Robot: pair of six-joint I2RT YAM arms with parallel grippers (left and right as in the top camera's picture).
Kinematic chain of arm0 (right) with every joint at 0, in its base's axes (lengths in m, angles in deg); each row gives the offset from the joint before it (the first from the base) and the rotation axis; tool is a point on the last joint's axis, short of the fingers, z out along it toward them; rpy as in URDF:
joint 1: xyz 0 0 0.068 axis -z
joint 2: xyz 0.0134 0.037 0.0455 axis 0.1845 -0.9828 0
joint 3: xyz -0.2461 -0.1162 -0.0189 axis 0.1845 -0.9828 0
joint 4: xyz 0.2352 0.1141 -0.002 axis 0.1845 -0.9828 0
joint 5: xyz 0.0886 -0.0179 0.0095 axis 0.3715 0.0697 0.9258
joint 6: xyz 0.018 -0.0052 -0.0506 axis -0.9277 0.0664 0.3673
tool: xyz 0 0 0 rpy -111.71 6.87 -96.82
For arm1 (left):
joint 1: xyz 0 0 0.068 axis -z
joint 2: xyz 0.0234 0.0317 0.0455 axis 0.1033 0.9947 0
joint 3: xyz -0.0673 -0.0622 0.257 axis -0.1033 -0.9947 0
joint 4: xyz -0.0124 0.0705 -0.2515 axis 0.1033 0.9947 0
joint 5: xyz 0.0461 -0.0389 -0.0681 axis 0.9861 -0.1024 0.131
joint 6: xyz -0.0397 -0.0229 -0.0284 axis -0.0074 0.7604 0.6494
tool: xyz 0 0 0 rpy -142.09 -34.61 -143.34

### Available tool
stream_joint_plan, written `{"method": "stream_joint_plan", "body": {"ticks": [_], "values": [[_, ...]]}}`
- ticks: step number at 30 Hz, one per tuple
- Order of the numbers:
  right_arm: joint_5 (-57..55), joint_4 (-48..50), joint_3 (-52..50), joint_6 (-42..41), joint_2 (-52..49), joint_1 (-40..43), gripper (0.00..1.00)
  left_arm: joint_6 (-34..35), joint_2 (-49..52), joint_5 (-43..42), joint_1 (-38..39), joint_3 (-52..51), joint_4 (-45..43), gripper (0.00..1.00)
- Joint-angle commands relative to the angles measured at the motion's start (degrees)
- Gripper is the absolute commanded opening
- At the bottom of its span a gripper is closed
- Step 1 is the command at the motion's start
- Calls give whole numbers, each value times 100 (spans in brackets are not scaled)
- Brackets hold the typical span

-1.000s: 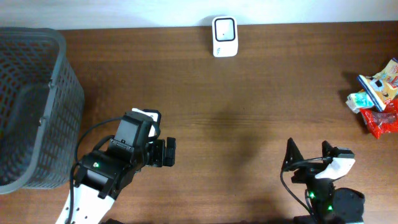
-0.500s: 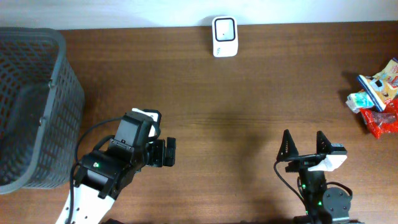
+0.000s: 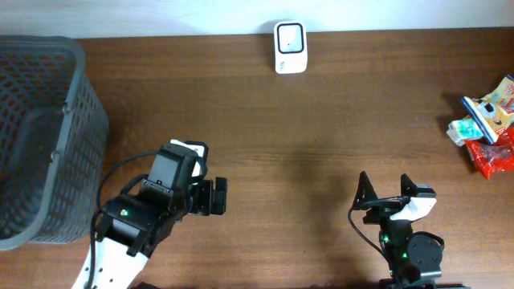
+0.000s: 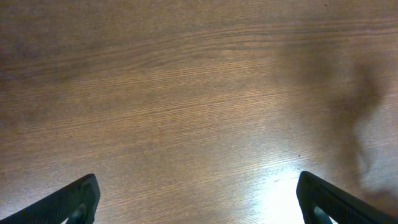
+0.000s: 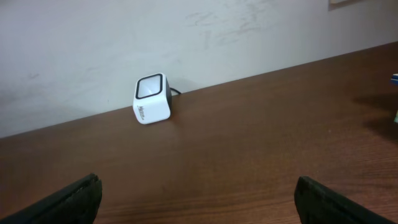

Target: Scan the item barcode

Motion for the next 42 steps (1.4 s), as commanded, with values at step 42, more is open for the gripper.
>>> {"method": "stream_joint_plan", "body": {"ticks": [42], "values": [[-50, -26, -42, 37, 61, 15, 99, -1967, -953, 114, -374, -1154, -1464, 99]]}}
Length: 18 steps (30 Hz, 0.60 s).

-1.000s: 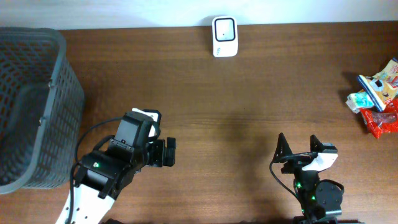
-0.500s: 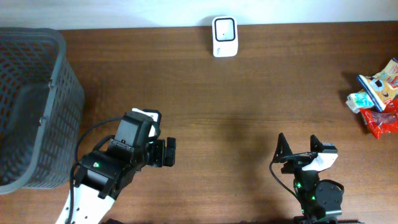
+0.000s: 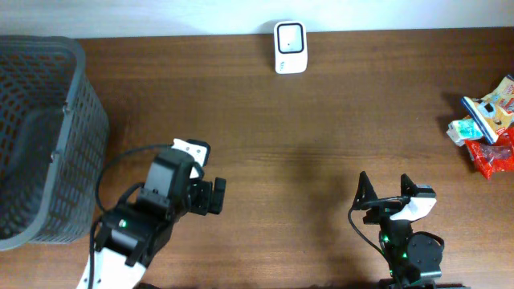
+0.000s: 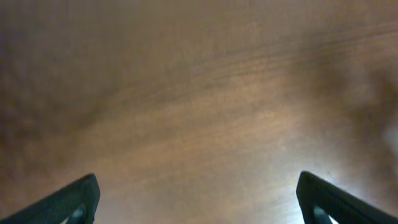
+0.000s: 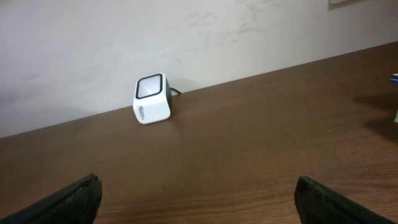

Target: Scan the item barcode

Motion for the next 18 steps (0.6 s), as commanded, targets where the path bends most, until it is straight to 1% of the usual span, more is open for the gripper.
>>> {"method": "stream_joint_plan", "body": {"ticks": [1, 4, 6, 9, 14, 18], "values": [[-48, -26, -42, 39, 61, 15, 99, -1152, -737, -588, -509, -857, -793, 99], [-48, -26, -42, 37, 61, 15, 99, -2179, -1596, -2146, -1386, -1781, -1757, 99], [-48, -24, -42, 39, 61, 15, 99, -2291, -2153, -2564, -1899, -2234, -1969, 99], [-48, -26, -42, 39, 61, 15, 99, -2291, -2872, -2623, -2365, -2660, -1961, 99], [-48, -26, -42, 39, 61, 15, 99, -2439, -3276, -2356, -2433, -3001, -1965, 99], [-48, -26, -42, 39, 61, 15, 99, -2461, -3901, -2339, -2708, -3512, -1969, 99]]}}
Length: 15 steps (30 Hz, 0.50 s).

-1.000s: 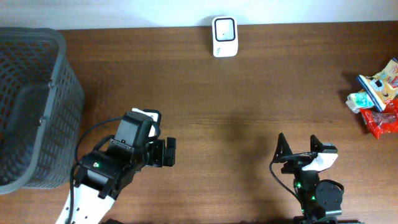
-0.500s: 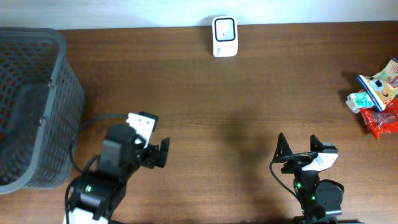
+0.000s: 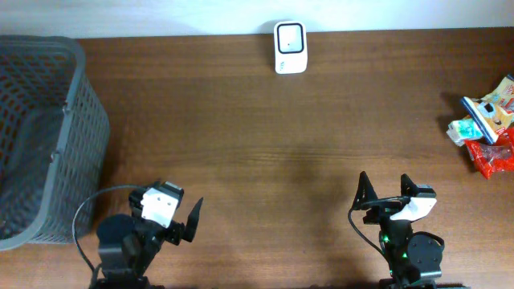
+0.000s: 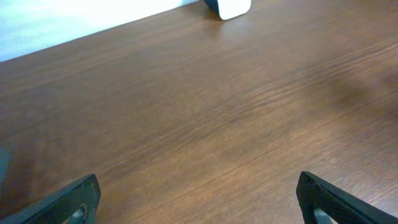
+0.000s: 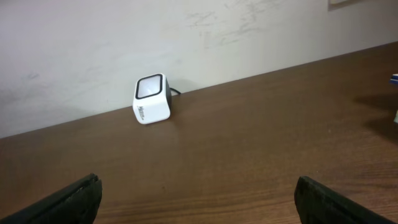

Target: Scan the item barcode

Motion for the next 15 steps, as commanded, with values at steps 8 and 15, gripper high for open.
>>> {"method": "stream_joint_plan", "body": {"ticks": [8, 15], "values": [[-50, -24, -42, 39, 55, 15, 98, -155, -1775, -42, -603, -1185, -201, 99], [-50, -22, -42, 39, 52, 15, 99, 710, -2037, 35, -772, -1429, -1191, 99]]}}
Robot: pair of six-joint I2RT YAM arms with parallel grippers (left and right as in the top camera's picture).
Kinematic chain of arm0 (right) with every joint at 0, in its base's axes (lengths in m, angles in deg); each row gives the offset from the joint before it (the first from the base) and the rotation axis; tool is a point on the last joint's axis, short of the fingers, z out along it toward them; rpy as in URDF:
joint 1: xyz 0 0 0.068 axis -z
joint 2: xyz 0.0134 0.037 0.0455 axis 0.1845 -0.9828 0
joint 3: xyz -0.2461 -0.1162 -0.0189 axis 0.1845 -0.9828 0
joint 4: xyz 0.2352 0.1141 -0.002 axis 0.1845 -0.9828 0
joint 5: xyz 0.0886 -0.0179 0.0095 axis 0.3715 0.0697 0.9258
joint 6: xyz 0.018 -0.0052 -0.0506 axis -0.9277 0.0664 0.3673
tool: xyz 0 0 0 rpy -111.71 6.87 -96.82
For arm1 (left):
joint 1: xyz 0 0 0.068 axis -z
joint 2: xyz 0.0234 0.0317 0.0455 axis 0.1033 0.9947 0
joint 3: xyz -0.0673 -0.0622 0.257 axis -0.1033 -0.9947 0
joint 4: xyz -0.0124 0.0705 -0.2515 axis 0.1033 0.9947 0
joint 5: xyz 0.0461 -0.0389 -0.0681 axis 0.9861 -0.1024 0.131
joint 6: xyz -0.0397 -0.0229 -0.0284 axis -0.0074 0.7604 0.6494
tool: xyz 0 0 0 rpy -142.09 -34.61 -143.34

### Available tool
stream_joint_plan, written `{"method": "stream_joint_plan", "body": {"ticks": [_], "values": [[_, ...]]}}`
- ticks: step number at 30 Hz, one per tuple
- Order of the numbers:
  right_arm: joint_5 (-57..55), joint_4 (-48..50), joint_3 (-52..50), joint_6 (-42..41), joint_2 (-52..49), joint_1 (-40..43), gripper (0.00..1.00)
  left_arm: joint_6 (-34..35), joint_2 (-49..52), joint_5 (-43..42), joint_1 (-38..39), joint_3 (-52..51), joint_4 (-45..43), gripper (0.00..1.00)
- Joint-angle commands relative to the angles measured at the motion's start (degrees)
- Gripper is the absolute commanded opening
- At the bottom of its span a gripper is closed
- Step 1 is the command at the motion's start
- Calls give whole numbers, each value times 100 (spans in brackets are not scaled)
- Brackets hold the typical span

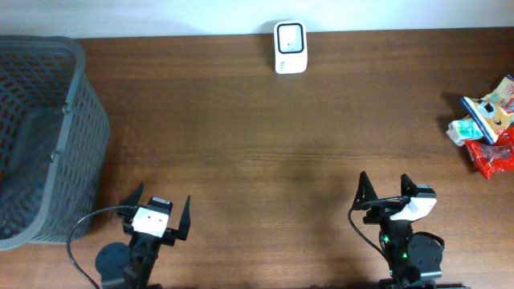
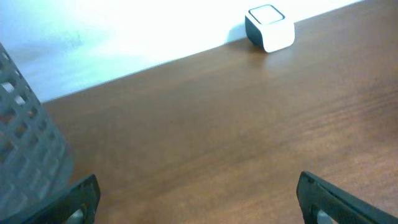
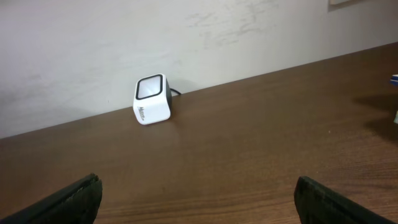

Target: Scan the item barcode

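Note:
The white barcode scanner (image 1: pixel 289 36) stands at the table's far edge; it also shows in the left wrist view, scanner (image 2: pixel 269 27), and the right wrist view, scanner (image 3: pixel 152 99). A pile of packaged items (image 1: pixel 487 122) lies at the right edge. My left gripper (image 1: pixel 156 213) rests open at the front left, nothing between its fingers. My right gripper (image 1: pixel 384 189) rests open at the front right, also holding nothing. Both point toward the far wall.
A dark grey mesh basket (image 1: pixel 44 132) fills the left side, its wall showing in the left wrist view, basket (image 2: pixel 28 143). A pale wall runs behind the table's far edge.
My left arm has drawn further back to the front edge and its gripper now faces the far wall, with the scanner and basket in its view. The right arm has not moved.
My left gripper was open over the table left of centre, looking straight down at bare wood. It stayed about there, then was back near the front edge, tilted up. Now it rests at the front left. My right gripper stayed open and still throughout.

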Motion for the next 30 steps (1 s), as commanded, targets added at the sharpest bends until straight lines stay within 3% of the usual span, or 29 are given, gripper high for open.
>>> {"method": "stream_joint_plan", "body": {"ticks": [1, 3, 7, 11, 14, 19, 30], "values": [[-50, -22, -42, 39, 46, 15, 99, 981, -66, 175, -31, -310, -743, 99], [-50, -24, -42, 39, 46, 15, 99, 1360, -66, 260, -28, -654, -1674, 99], [-50, -22, -42, 39, 46, 15, 99, 1447, -63, 402, 2, -625, -1753, 99], [-50, -24, -42, 37, 46, 15, 99, 2232, -63, 1257, 479, -625, -1716, 99], [-50, -22, -42, 39, 46, 15, 99, 2074, -59, 2017, 844, -629, -1349, 99], [-50, -24, -42, 39, 44, 15, 99, 1213, -61, 2046, 1003, -629, -1342, 99], [-50, -24, -42, 39, 46, 15, 99, 1196, -61, 2090, 1012, -629, -1333, 99]]}}
